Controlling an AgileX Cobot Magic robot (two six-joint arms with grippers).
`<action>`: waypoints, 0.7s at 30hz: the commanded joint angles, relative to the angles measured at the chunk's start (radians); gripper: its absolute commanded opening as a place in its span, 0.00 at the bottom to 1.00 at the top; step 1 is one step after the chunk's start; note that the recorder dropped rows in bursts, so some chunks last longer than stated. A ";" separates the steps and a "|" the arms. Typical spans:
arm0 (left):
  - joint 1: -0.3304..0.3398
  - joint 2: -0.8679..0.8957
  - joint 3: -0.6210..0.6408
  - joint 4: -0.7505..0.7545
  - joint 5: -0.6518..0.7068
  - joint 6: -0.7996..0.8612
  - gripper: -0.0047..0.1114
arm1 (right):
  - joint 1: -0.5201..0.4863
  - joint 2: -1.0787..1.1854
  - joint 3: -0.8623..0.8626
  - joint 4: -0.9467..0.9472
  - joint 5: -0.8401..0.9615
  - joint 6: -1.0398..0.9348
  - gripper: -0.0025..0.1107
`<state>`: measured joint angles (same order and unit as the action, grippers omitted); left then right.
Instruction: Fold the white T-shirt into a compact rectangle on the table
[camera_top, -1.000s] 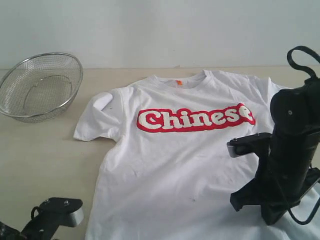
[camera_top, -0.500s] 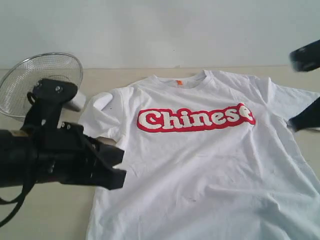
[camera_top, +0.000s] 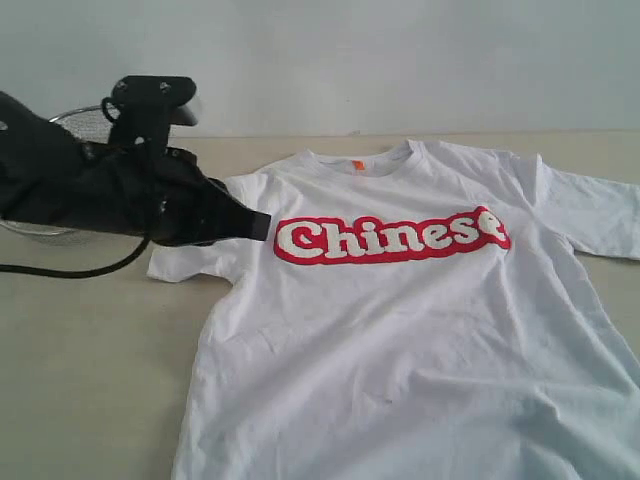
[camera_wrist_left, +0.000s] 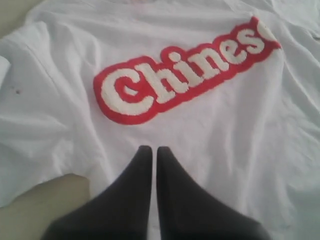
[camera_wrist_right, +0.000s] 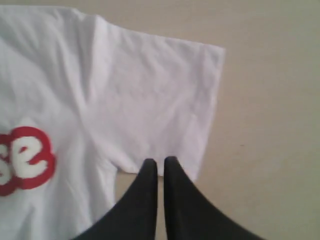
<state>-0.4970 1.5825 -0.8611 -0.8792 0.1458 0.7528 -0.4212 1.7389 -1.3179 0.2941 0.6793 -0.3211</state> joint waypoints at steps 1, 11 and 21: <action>0.035 0.109 -0.075 0.012 0.126 0.063 0.08 | -0.037 0.148 -0.158 0.255 0.157 -0.203 0.02; 0.144 0.359 -0.266 0.001 0.271 0.138 0.08 | -0.066 0.437 -0.394 0.142 0.044 -0.133 0.31; 0.144 0.409 -0.310 -0.006 0.307 0.138 0.08 | -0.119 0.526 -0.437 0.111 0.045 -0.081 0.32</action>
<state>-0.3561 1.9891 -1.1619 -0.8787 0.4367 0.8836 -0.5372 2.2479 -1.7454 0.4220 0.7277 -0.4044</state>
